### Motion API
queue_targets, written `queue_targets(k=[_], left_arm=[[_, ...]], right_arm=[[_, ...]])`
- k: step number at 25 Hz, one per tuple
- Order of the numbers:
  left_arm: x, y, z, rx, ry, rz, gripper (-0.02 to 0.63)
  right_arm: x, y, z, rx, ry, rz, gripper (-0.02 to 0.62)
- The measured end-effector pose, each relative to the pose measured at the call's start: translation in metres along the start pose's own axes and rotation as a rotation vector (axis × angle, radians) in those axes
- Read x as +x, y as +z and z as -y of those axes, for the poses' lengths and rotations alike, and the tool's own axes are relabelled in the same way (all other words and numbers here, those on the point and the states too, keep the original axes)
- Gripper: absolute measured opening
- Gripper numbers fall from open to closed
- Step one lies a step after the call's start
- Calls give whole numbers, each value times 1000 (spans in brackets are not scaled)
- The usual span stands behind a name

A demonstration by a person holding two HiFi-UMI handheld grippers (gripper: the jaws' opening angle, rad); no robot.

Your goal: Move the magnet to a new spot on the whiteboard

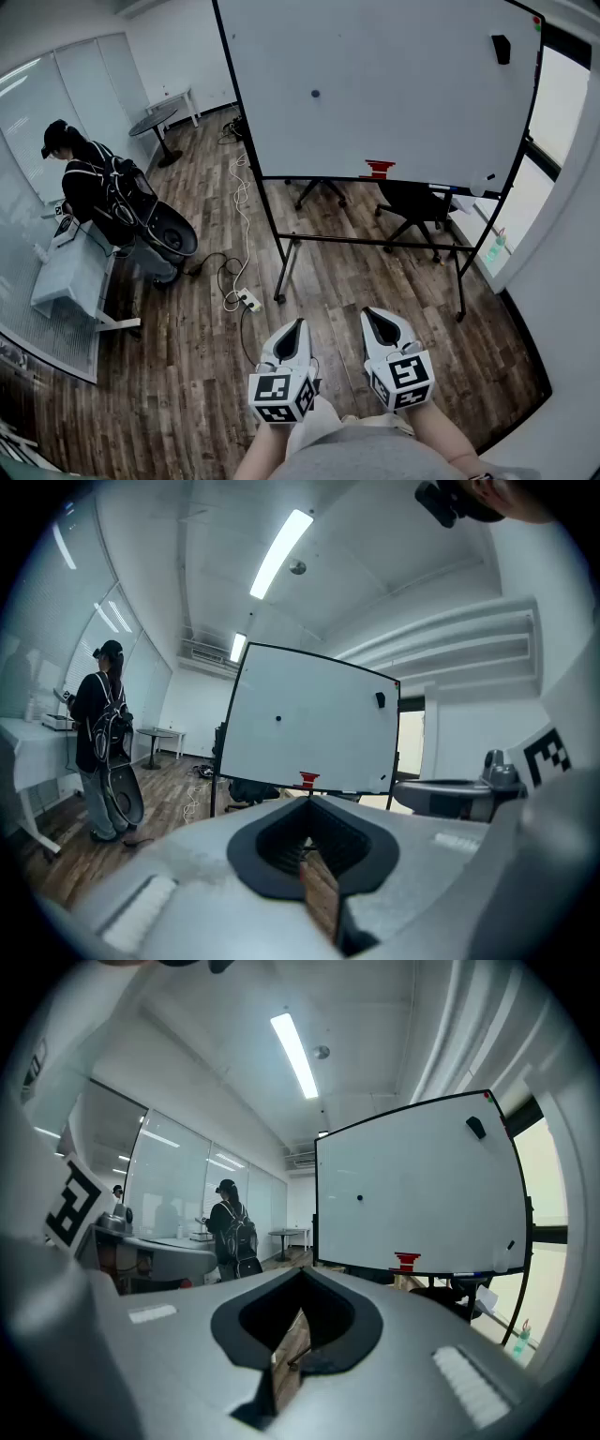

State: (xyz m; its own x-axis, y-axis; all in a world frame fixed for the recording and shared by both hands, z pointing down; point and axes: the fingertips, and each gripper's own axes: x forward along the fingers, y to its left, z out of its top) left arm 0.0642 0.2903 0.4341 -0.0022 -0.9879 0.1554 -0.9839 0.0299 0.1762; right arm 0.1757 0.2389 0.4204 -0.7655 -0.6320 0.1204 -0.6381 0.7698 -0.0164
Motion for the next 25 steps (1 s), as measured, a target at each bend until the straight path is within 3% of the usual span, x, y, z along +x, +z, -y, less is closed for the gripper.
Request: queue_targets(k=[25], left_arm=[[45, -7, 15, -28, -20, -7, 4]], right_arm=[[8, -6, 37, 38, -6, 45, 0]])
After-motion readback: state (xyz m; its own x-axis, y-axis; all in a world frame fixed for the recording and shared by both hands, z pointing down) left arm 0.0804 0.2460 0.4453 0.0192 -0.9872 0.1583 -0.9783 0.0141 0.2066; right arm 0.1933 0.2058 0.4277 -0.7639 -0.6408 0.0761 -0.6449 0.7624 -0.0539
